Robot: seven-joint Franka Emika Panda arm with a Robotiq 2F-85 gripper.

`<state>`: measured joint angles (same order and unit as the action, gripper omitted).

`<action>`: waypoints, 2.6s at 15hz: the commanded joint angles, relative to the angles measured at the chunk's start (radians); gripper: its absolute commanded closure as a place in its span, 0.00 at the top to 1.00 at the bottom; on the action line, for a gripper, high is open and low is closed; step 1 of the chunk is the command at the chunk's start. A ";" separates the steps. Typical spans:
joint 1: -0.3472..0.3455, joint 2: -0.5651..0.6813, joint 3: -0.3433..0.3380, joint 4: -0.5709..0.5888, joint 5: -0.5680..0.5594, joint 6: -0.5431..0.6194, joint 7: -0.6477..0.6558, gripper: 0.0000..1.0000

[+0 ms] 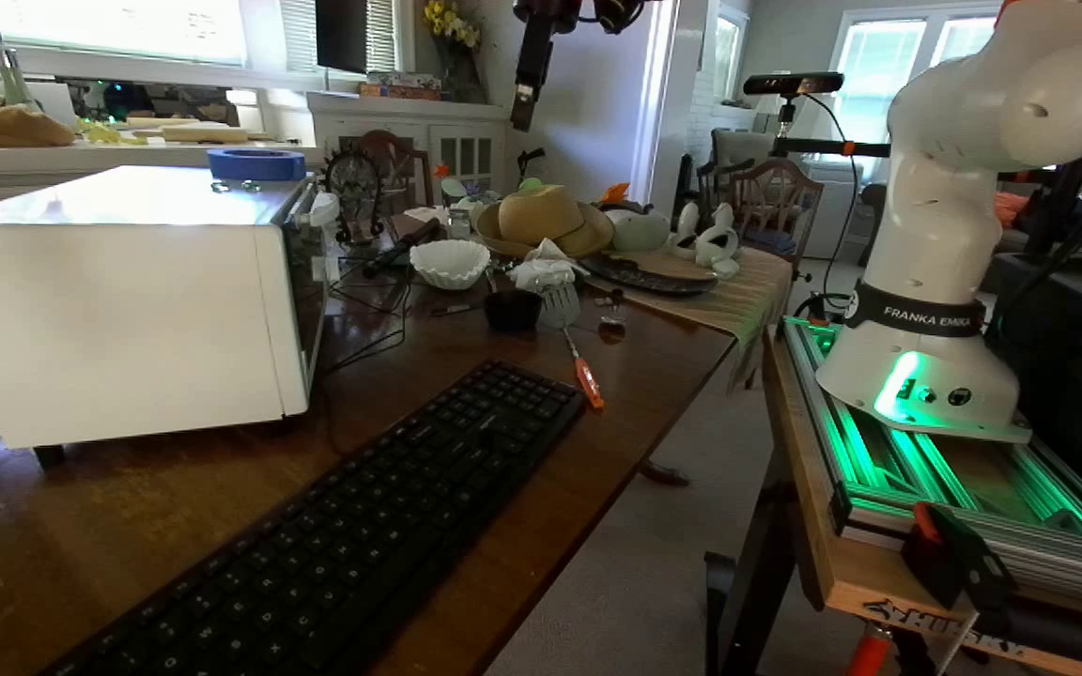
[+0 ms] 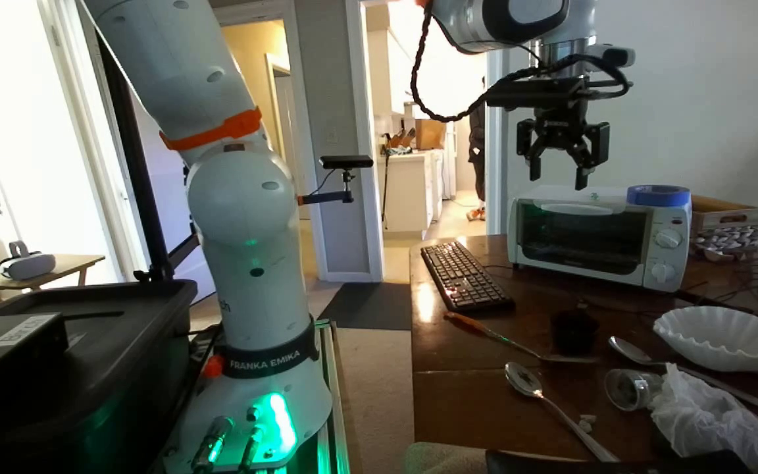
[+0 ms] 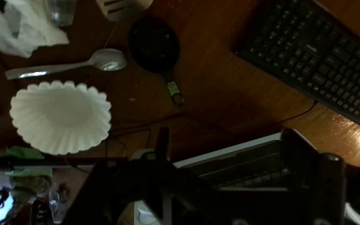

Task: Open the oven door.

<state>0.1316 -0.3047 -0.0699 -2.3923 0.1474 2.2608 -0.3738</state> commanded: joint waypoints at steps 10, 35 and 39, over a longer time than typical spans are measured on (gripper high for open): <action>0.036 0.282 0.094 0.195 0.101 0.472 -0.190 0.00; 0.078 0.400 0.190 0.185 0.340 0.579 -0.399 0.00; 0.074 0.425 0.196 0.187 0.358 0.623 -0.438 0.00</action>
<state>0.2102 0.0961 0.1158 -2.2042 0.4642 2.8346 -0.7576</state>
